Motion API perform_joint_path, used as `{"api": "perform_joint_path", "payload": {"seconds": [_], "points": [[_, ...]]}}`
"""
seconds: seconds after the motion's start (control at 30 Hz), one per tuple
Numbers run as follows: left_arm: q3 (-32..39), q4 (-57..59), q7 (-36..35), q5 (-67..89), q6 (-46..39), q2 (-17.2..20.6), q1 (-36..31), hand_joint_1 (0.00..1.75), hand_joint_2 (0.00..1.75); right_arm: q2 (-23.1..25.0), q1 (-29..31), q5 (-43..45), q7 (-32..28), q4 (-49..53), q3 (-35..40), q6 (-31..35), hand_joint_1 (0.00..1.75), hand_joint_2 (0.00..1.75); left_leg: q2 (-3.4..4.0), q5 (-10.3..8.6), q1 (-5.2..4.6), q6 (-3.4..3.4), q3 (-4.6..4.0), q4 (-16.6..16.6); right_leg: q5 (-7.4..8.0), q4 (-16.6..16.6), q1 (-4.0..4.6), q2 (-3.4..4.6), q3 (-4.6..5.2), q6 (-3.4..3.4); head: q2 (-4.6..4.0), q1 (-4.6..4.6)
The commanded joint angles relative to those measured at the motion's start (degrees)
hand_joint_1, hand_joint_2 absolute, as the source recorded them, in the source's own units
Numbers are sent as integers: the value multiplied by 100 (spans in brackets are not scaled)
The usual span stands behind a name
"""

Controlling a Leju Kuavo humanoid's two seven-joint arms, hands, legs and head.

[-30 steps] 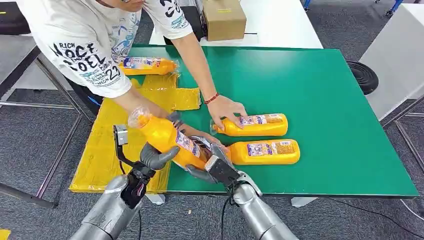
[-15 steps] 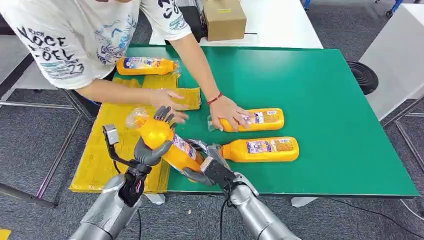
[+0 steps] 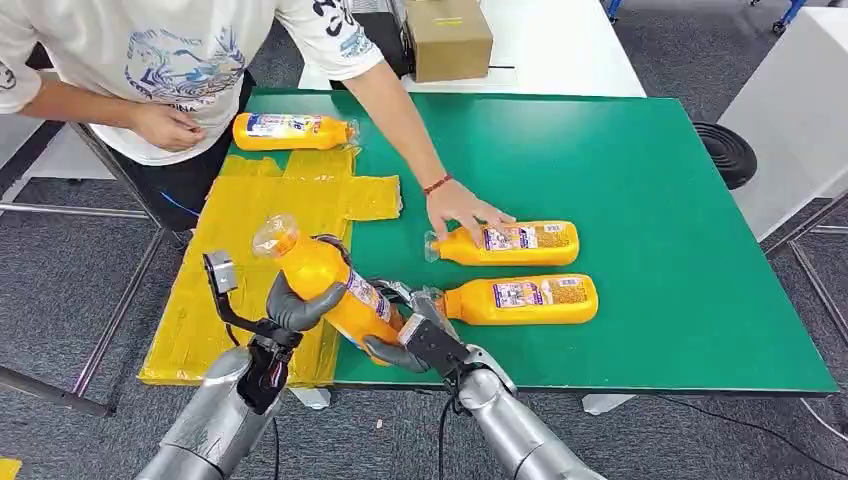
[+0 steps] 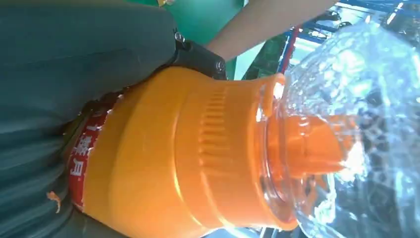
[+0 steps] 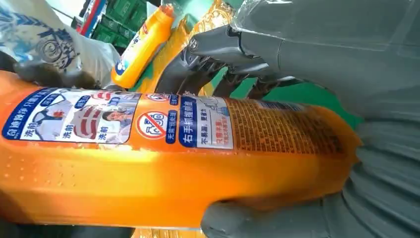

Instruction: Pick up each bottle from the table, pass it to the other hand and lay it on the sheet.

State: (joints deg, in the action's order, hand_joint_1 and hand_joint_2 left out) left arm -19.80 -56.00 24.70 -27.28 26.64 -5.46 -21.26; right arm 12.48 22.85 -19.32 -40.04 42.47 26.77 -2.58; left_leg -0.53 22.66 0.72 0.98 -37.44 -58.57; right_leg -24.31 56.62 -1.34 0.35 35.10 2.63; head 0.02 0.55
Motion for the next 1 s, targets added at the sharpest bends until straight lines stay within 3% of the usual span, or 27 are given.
{"api": "perform_joint_path", "payload": {"seconds": [0.03, 0.13, 0.17, 0.37, 0.53, 0.63, 0.67, 0.87, 1.0], "points": [[-170, 112, 90, 150, -112, 146, -321, 175, 175, -103, 121, 97, 4, -291, 55, 242, 0, 175, -2, 3, 3, -1, 10, 1, -3, -4, 5, -7, -13, -8, 0, 0], [-170, 112, 90, 150, -112, 146, -321, 175, 175, -103, 121, 97, 4, -291, 55, 242, 0, 175, -2, 3, 2, -1, 12, 2, -4, -4, 4, -7, -15, -9, 0, 0], [-145, 86, 95, 175, -171, 149, -318, 175, 175, -93, 129, 37, 4, -328, -15, 356, 0, 0, -3, 9, 3, -1, 24, 1, -10, -3, 6, -10, -28, -15, 0, -2], [-49, -101, 482, 1313, -1325, 281, -448, 175, 175, -209, -96, -52, 4, 295, -418, 515, 0, 0, -7, 8, 4, -1, 23, 0, -11, -3, 8, -15, -29, -15, 0, 0], [223, -76, 632, 2876, -2811, 479, -832, 175, 175, -286, -610, -493, 7, 1414, -811, 441, 0, 0, -7, 2, 4, -1, 2, -3, -4, 0, 6, -11, -7, -9, 0, -2], [313, -54, 618, 2928, -2745, 483, -869, 175, 175, -265, -659, -559, 46, 1519, -869, 379, 0, 0, -6, 3, 3, -1, 5, -3, -5, 2, 5, -10, -9, -10, 0, 0], [228, -73, 670, 3263, -3090, 530, -869, 175, 175, -252, -640, -618, 34, 1478, -871, 383, 0, 0, -1, 9, 6, -2, 17, -5, -10, 2, 9, -8, -21, -16, 0, 0], [-117, 545, -171, 6021, -4678, 1115, -1629, 175, 175, -318, -844, -889, 99, 2036, -955, 364, 0, 0, -5, 5, 6, -3, 7, -7, -7, 5, 9, -11, -12, -14, 0, 0], [-370, 757, -695, 7274, -4508, 1372, -2001, 175, 175, -330, -858, -864, 154, 2315, -1100, 231, 0, 0, -3, 0, 3, -3, 6, -3, -4, 5, 5, -9, -6, -11, 0, 0]]}}
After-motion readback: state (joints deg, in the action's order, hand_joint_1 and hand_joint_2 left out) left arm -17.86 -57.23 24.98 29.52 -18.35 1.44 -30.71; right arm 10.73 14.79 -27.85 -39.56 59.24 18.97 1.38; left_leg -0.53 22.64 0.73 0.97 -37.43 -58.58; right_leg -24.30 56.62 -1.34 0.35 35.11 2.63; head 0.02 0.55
